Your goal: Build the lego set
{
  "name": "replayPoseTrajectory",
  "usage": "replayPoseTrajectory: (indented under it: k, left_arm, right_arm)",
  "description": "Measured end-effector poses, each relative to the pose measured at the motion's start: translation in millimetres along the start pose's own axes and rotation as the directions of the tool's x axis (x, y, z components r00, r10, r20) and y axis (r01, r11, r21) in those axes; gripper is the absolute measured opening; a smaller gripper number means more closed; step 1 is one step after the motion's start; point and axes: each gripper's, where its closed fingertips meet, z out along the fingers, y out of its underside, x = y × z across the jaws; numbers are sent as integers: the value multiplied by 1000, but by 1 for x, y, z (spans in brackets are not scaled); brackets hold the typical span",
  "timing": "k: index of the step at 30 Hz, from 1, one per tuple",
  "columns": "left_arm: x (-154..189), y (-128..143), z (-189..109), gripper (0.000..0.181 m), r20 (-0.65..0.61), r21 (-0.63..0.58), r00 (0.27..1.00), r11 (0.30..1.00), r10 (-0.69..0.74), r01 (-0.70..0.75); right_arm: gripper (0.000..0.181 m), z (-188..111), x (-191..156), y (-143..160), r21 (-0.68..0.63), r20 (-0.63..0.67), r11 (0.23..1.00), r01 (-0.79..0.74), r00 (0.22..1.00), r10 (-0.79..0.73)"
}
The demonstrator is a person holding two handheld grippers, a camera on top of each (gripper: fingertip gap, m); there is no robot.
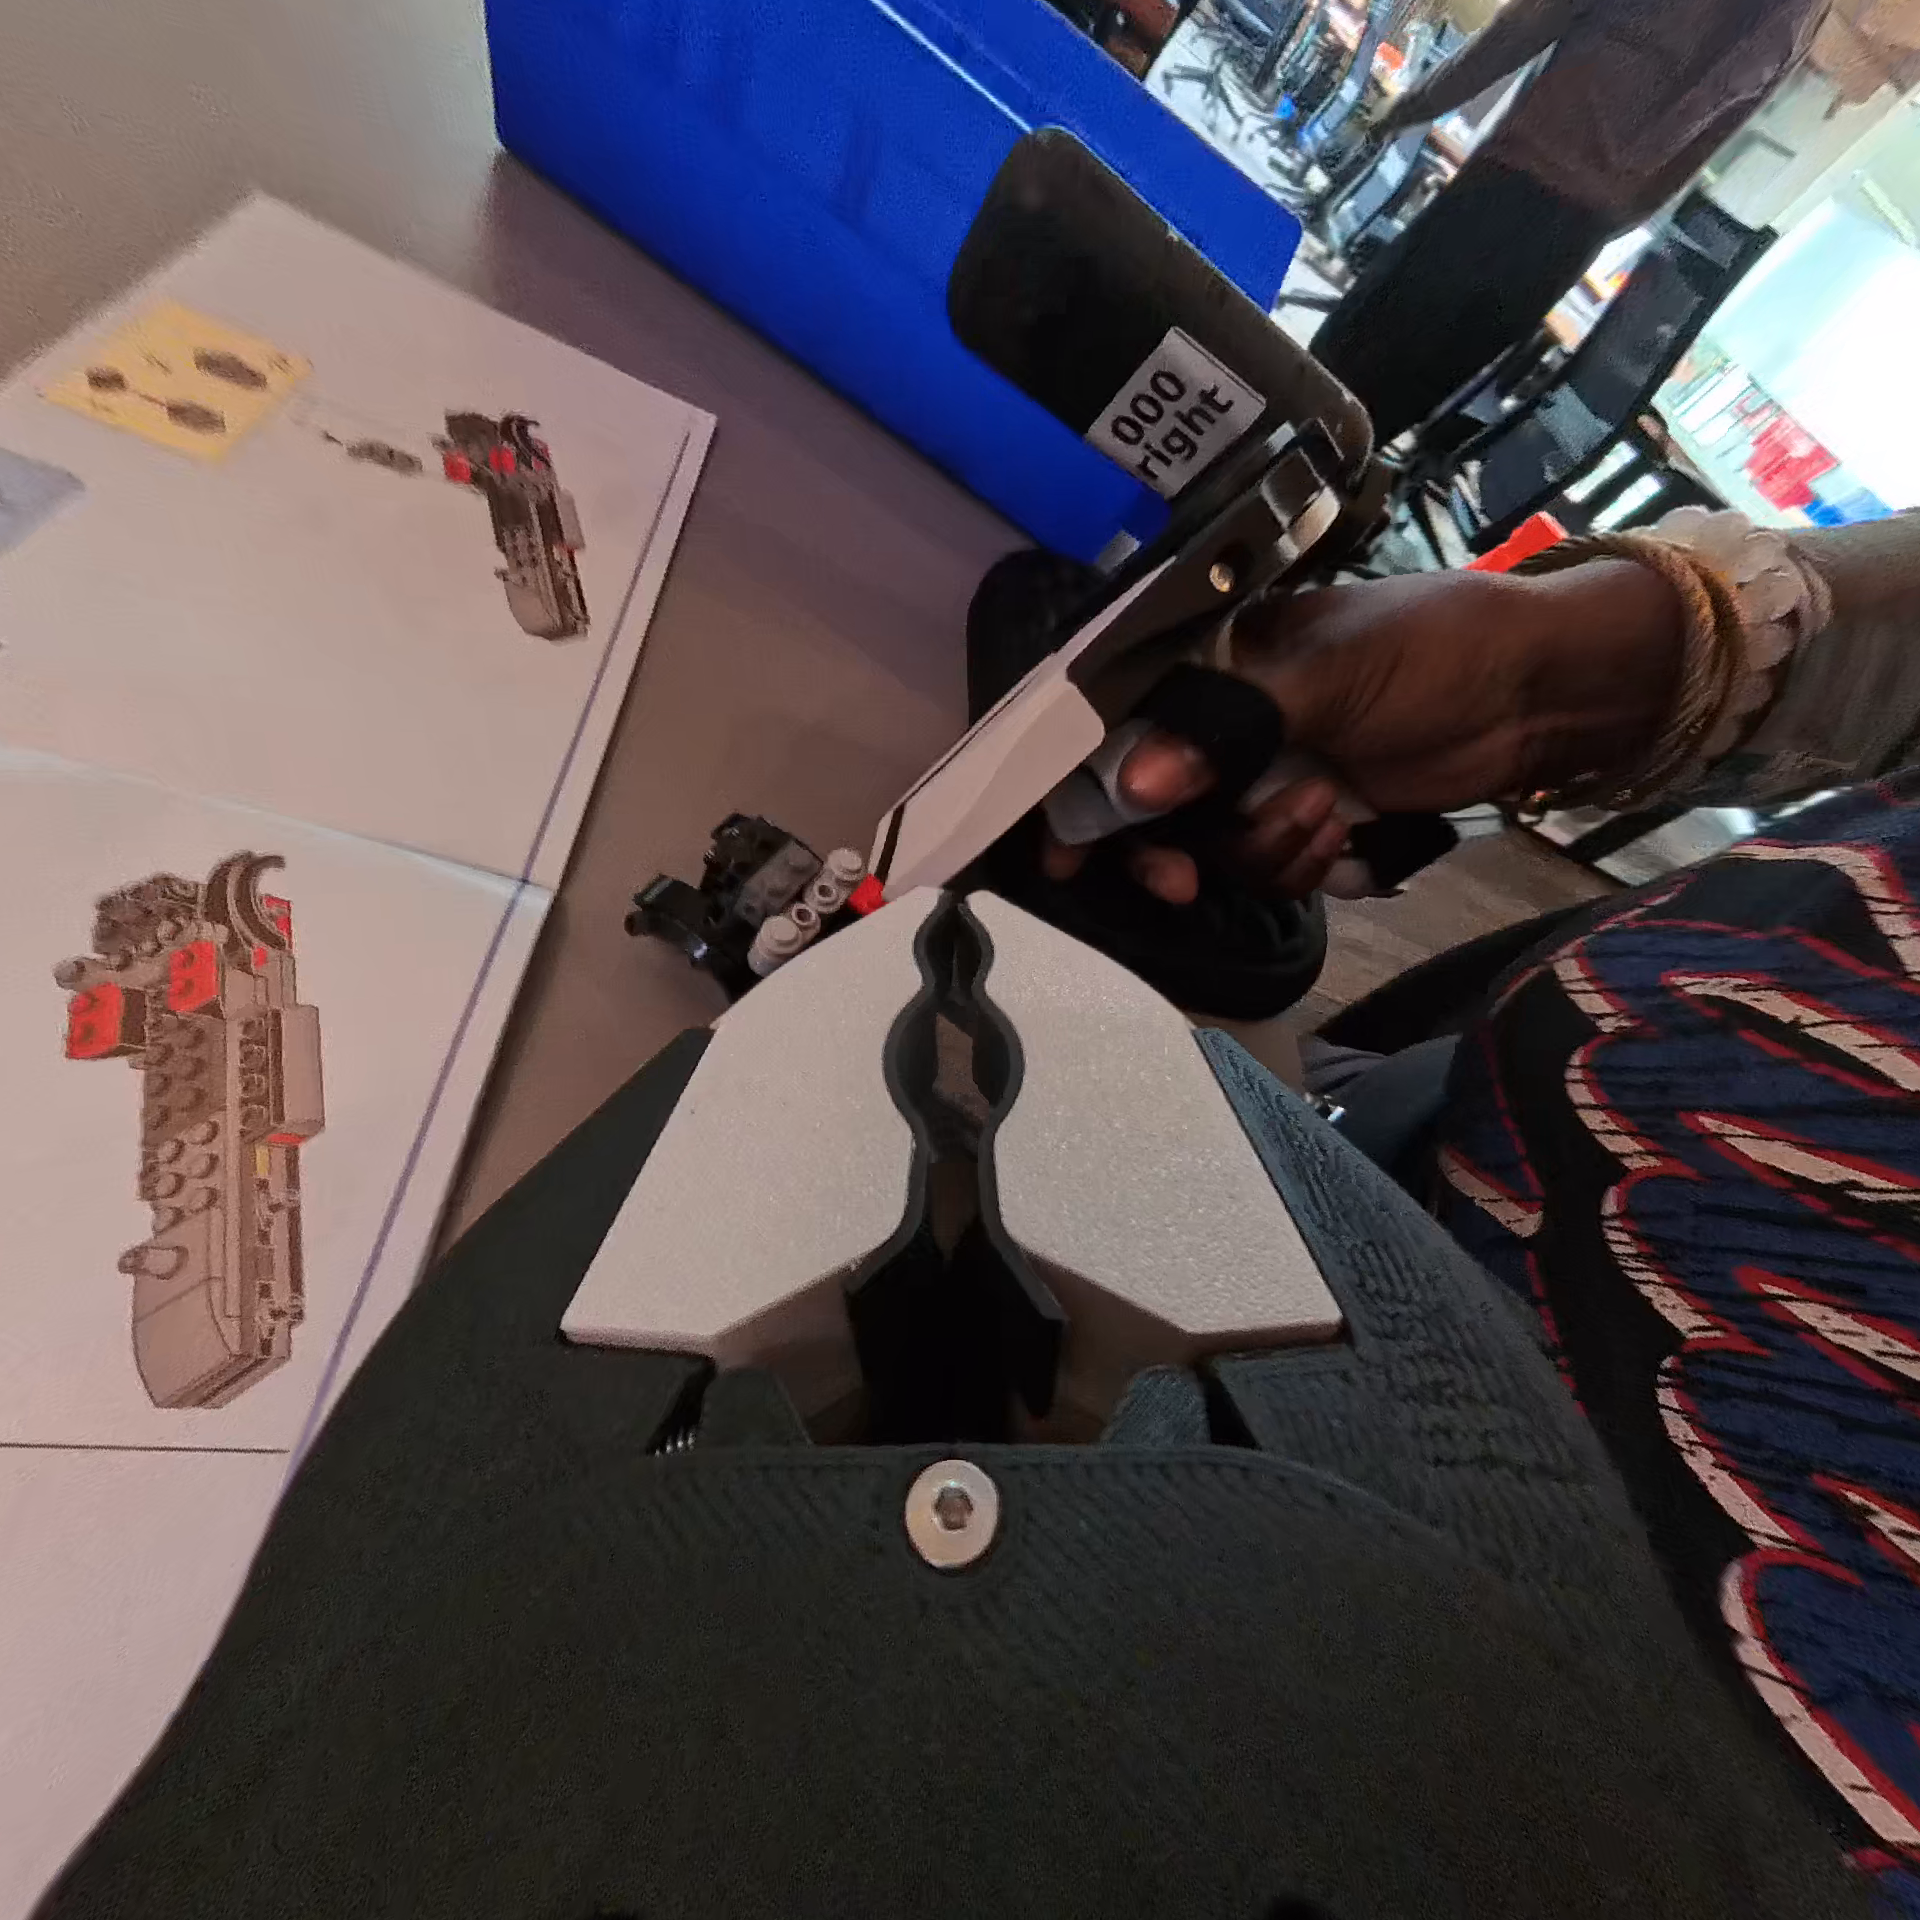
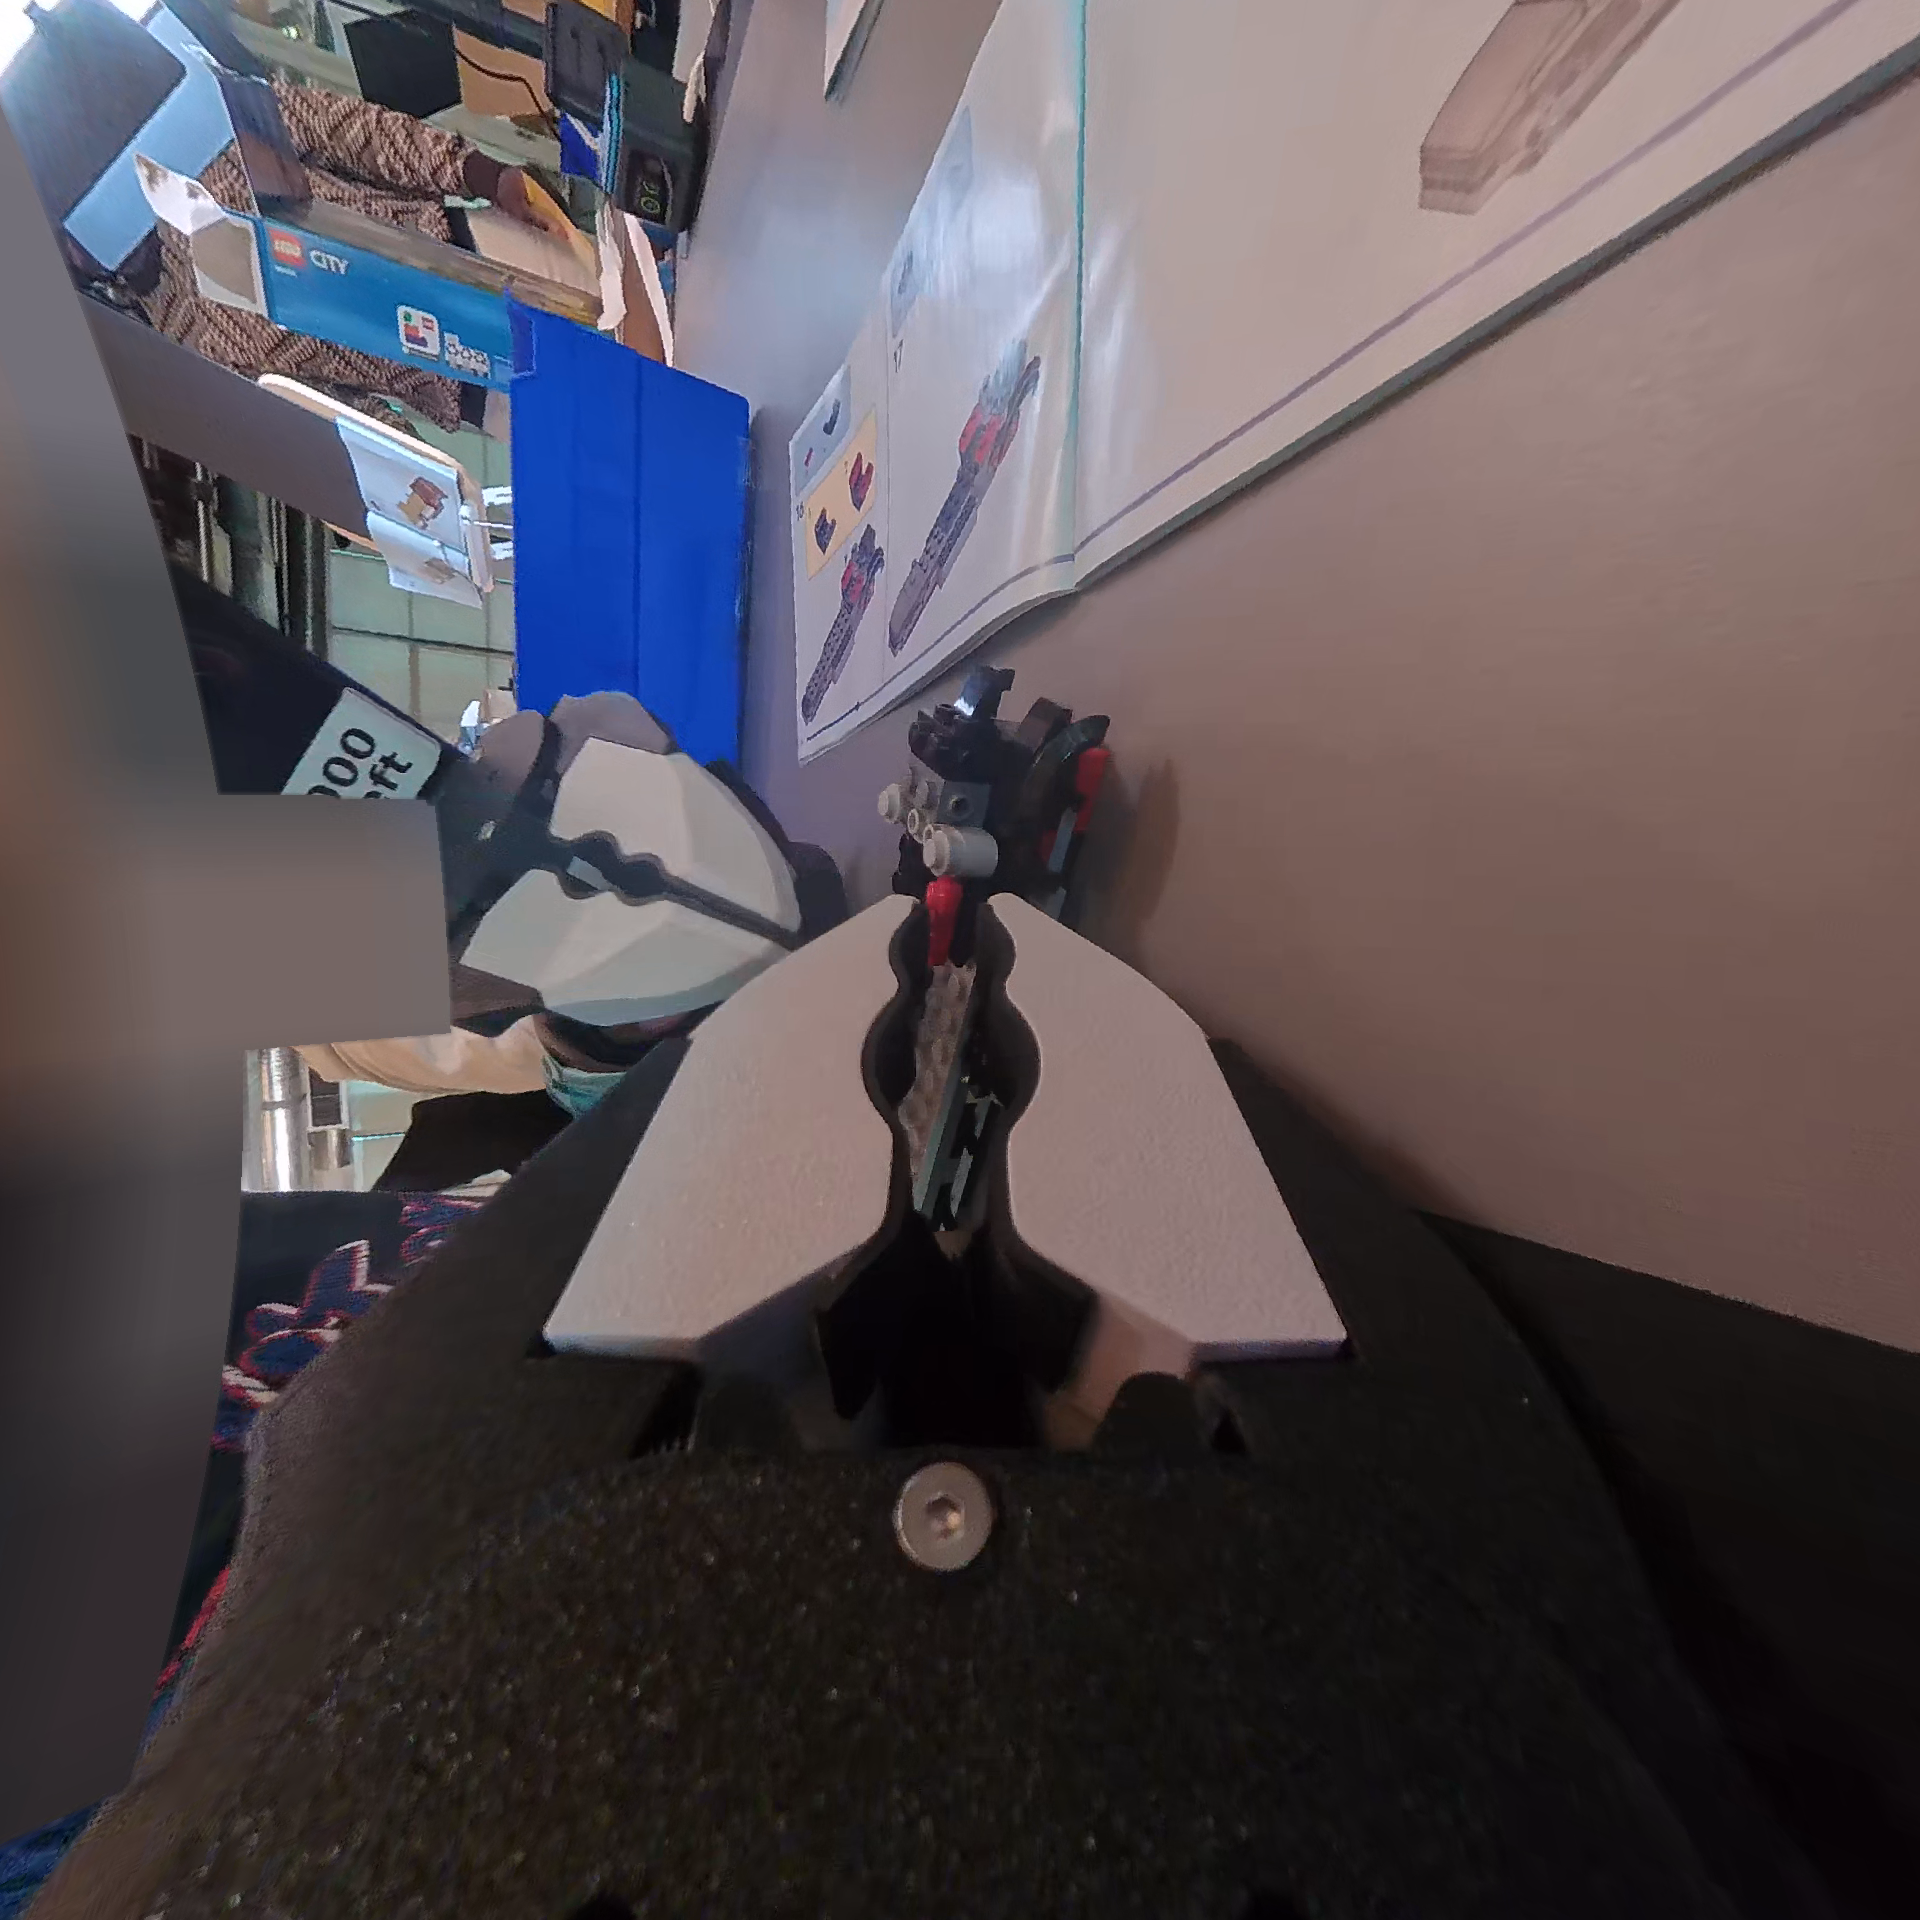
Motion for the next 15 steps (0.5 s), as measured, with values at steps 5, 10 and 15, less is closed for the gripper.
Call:
replayPoseTrajectory:
  k: [5,10,15]
  left_arm:
    - [-10,13,12,1,110,-123,992,991,62,-48]
    - [-11,19,15,2,146,-175,983,981,114,-88]
    - [-12,21,16,1,129,-188,988,981,82,-57]
  right_arm:
    - [9,0,0,1,-4,-6,1000,22,1000,-22]
    - [9,0,0,2,-9,-22,999,31,999,-31]
    - [9,-1,0,1,-12,-41,999,46,998,-46]
